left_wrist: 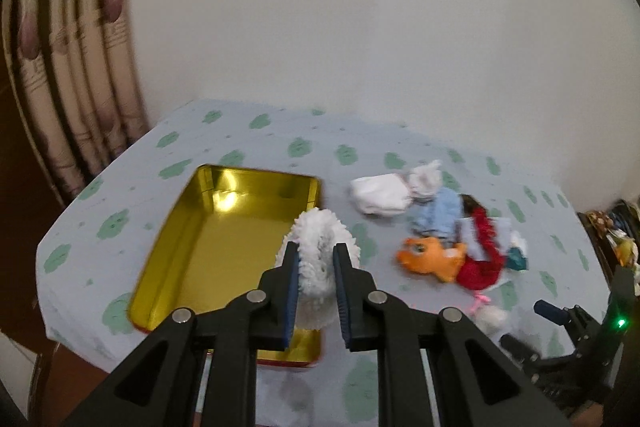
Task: Organize soft objects
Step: 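Carry the white plush into the tin with the left gripper while the right gripper grasps the white ball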
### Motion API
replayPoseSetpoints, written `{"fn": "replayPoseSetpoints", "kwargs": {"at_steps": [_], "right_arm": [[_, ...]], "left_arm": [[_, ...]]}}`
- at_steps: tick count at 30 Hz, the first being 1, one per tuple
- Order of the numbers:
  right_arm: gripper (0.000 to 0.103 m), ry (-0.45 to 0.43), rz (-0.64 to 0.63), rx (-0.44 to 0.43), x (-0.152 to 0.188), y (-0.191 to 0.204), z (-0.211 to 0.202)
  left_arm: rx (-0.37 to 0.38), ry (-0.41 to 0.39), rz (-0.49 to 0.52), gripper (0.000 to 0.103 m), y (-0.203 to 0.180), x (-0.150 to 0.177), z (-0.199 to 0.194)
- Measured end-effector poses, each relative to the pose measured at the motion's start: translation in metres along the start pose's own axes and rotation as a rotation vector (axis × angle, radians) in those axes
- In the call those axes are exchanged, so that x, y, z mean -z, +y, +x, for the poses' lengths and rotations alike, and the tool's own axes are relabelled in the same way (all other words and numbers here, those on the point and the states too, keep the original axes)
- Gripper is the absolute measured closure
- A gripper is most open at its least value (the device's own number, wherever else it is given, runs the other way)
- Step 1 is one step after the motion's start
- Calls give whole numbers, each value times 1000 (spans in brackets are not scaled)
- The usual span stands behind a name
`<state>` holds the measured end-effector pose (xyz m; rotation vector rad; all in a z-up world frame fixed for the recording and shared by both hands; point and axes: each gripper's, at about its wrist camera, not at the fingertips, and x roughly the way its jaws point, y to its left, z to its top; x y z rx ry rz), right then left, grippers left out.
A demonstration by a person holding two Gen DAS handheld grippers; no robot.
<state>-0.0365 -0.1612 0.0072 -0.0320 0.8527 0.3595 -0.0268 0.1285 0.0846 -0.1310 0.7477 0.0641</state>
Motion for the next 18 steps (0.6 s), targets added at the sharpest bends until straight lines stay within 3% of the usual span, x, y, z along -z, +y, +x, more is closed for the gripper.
{"fn": "replayPoseSetpoints", "kwargs": {"at_steps": [7, 11, 14, 16, 18], "right_arm": [[24, 67, -30, 0, -5, 6, 19], [47, 116, -41, 2, -5, 10, 35], [48, 134, -29, -6, -4, 8, 42], [53, 145, -35, -9, -3, 9, 45], [74, 149, -42, -9, -1, 9, 46]], "left_arm": [[-60, 45, -43, 86, 40, 1, 28], [-78, 76, -70, 86, 53, 4, 44], [-95, 86, -70, 85, 58, 8, 53], [-91, 104, -78, 81, 62, 9, 58], [-90, 107, -89, 78, 65, 9, 59]]}}
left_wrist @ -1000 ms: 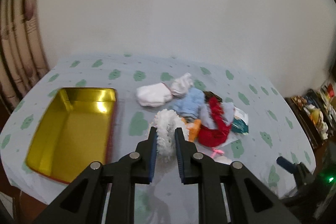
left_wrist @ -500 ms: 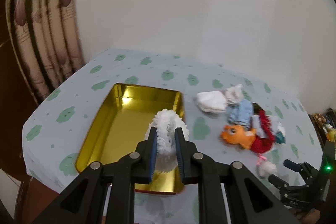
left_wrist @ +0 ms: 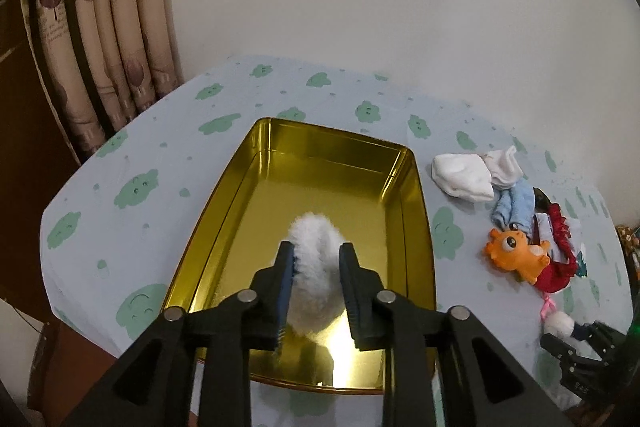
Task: Organize soft objects
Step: 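Carry the white plush into the tin with the left gripper while the right gripper grasps the white ball, then release the white plush and white ball into the tin with both grippers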
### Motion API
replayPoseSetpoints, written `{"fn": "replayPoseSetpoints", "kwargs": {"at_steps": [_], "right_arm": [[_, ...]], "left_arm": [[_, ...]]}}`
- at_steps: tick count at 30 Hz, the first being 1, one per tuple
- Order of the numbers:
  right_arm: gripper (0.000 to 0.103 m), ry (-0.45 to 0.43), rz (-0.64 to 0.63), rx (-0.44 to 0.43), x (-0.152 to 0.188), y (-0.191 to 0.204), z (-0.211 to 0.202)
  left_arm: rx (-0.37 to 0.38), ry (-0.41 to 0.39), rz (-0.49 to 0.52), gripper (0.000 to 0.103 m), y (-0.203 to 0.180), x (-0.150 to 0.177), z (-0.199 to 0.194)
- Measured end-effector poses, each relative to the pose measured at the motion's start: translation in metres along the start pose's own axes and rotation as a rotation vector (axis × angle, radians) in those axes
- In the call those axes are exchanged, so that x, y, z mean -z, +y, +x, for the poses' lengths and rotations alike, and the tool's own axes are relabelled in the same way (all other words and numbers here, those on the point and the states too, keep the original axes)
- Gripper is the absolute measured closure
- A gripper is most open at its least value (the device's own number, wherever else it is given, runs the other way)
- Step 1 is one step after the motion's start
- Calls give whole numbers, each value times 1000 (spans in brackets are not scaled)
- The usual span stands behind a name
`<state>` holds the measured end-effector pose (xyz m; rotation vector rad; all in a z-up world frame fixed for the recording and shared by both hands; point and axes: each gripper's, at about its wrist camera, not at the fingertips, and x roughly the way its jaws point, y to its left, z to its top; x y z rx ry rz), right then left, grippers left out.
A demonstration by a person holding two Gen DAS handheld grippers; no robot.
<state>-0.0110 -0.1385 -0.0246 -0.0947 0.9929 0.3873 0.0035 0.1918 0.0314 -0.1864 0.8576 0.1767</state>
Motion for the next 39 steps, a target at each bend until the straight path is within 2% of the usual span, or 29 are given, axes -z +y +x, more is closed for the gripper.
{"fn": "replayPoseSetpoints", "kwargs": {"at_steps": [1, 2, 4, 7, 10, 16, 18, 21, 27, 29, 35, 39], "right_arm": [[74, 0, -2, -2, 0, 0, 0], [75, 0, -6, -9, 0, 0, 0], [76, 10, -4, -11, 1, 0, 1], [77, -17, 9, -32, -2, 2, -7], [77, -63, -22, -74, -15, 18, -27], [77, -113, -118, -252, -80, 82, -43], [77, -105, -156, -325, -109, 115, -33], [77, -61, -206, -370, -142, 159, -5], [77, 70, -221, -378, -185, 219, 70], [77, 87, -218, -365, -192, 227, 86], [77, 150, -217, -331, -210, 249, 123], [73, 163, -207, -314, -215, 259, 137]], "left_arm": [[-9, -3, -6, 72, 1, 0, 0], [-15, -6, -12, 62, 2, -1, -1], [-3, -26, -35, 56, 6, -3, -6], [29, -53, -75, 56, 14, -6, -19], [2, -82, -119, 56, 23, -2, -39], [-87, -121, -156, 56, 31, 30, -72], [-129, -140, -170, 56, 37, 42, -82], [-197, -165, -185, 54, 46, 57, -90], [-263, -181, -252, 53, 71, 64, -88], [-288, -184, -251, 53, 75, 65, -86], [-284, -164, -221, 53, 75, 64, -78], [-300, -183, -204, 53, 74, 63, -79]]}}
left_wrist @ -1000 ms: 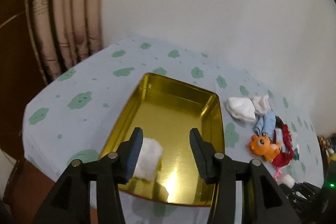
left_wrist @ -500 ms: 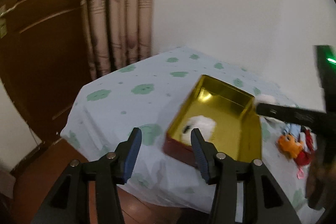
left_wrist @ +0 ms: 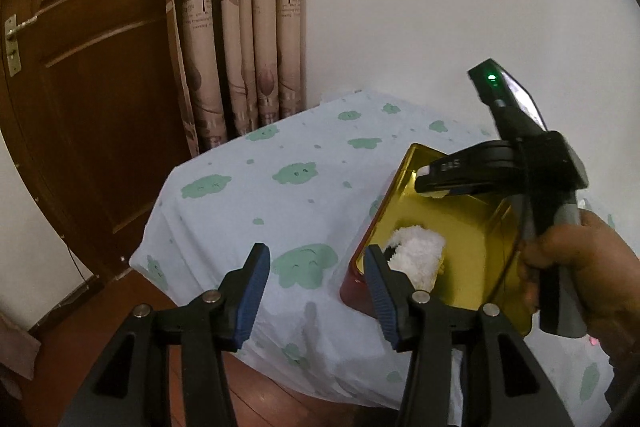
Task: Organize soft objects
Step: 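Release the white plush and white ball into the tin with both grippers, then grasp the orange toy with the left gripper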
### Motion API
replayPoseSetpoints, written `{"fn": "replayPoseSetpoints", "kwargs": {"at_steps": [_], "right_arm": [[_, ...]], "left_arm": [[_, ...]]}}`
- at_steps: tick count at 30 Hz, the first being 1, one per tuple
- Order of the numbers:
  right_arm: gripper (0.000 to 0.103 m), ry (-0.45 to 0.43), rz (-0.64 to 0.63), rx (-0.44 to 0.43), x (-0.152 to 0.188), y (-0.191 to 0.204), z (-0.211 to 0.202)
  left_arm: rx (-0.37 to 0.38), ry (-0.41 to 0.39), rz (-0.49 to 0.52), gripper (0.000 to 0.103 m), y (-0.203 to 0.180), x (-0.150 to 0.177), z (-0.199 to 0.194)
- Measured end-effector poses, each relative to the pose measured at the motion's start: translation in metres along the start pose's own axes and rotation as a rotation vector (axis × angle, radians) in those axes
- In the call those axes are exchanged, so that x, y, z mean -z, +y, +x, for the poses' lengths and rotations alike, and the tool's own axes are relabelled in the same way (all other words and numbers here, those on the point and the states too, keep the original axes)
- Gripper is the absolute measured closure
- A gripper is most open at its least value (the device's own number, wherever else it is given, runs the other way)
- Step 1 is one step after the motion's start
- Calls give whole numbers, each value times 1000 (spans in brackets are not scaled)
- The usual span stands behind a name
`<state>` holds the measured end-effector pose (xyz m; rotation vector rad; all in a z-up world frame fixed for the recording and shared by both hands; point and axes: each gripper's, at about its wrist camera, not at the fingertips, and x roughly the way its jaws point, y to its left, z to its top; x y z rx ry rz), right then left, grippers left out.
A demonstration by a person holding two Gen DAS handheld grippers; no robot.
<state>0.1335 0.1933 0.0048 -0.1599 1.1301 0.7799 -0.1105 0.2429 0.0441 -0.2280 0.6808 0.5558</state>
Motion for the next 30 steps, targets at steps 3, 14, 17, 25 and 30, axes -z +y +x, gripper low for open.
{"fn": "replayPoseSetpoints", "kwargs": {"at_steps": [3, 14, 17, 25, 30], "right_arm": [[46, -18, -12, 20, -1, 6, 1], [14, -444, -29, 73, 78, -24, -130], [5, -523, -15, 235, 143, -54, -172], [5, -337, 151, 635, 285, -193, -236], [5, -258, 208, 762, 328, -249, -244]], "left_arm": [[-2, 2, 12, 53, -1, 0, 2], [32, 18, 71, 53, -18, 8, -2], [80, 14, 116, 53, -30, 12, -9], [351, 94, 275, 52, -101, 31, -37], [584, 300, 178, 51, -148, 25, -17]]}}
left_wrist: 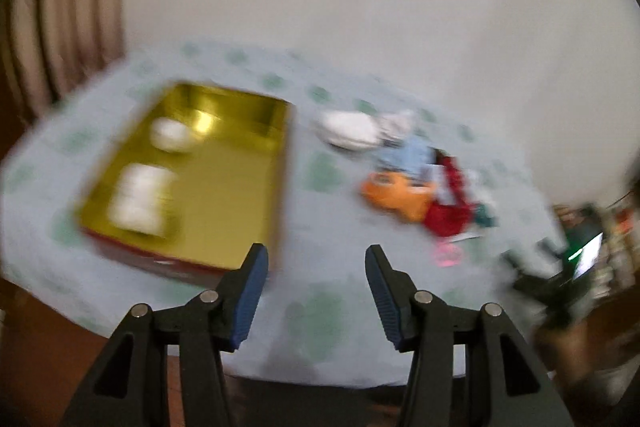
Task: Organize soft objects
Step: 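Grasp the orange toy with the left gripper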
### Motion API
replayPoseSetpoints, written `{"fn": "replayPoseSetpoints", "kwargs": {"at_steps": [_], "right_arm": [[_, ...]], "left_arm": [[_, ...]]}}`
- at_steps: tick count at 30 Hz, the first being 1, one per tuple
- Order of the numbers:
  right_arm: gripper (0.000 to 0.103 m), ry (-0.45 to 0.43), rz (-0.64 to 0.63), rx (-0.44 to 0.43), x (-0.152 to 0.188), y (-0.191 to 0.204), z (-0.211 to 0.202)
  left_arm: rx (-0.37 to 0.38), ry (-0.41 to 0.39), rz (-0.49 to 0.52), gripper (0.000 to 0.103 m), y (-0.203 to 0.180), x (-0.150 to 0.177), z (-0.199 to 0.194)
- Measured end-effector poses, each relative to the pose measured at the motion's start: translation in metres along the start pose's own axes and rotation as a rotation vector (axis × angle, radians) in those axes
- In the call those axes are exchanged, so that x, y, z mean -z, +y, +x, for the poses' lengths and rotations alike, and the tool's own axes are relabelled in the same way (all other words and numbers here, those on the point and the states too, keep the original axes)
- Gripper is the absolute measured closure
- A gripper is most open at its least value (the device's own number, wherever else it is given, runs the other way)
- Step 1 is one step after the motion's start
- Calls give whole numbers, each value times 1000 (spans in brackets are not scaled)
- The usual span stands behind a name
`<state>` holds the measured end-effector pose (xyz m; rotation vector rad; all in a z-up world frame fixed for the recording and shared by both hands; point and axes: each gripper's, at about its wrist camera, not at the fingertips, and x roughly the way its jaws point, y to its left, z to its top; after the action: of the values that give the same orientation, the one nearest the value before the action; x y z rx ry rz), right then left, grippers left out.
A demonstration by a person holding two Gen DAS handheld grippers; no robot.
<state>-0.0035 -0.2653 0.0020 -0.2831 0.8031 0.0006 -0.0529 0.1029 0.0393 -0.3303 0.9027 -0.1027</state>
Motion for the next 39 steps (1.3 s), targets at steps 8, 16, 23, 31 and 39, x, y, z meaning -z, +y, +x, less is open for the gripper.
{"fn": "replayPoseSetpoints", "kwargs": {"at_steps": [8, 16, 23, 31, 39], "right_arm": [[5, -84, -29, -21, 4, 6, -16], [5, -121, 28, -94, 4, -10, -21], [5, -105, 116, -175, 6, -25, -17], [2, -89, 114, -200, 6, -24, -14], [1, -66, 154, -225, 6, -31, -9]], "left_arm": [[219, 214, -217, 51, -37, -41, 91], [258, 342, -429, 51, -35, -48, 153], [231, 386, -488, 49, -35, -51, 180], [230, 367, -535, 44, -31, -56, 205], [165, 300, -407, 67, -42, -60, 193]]}}
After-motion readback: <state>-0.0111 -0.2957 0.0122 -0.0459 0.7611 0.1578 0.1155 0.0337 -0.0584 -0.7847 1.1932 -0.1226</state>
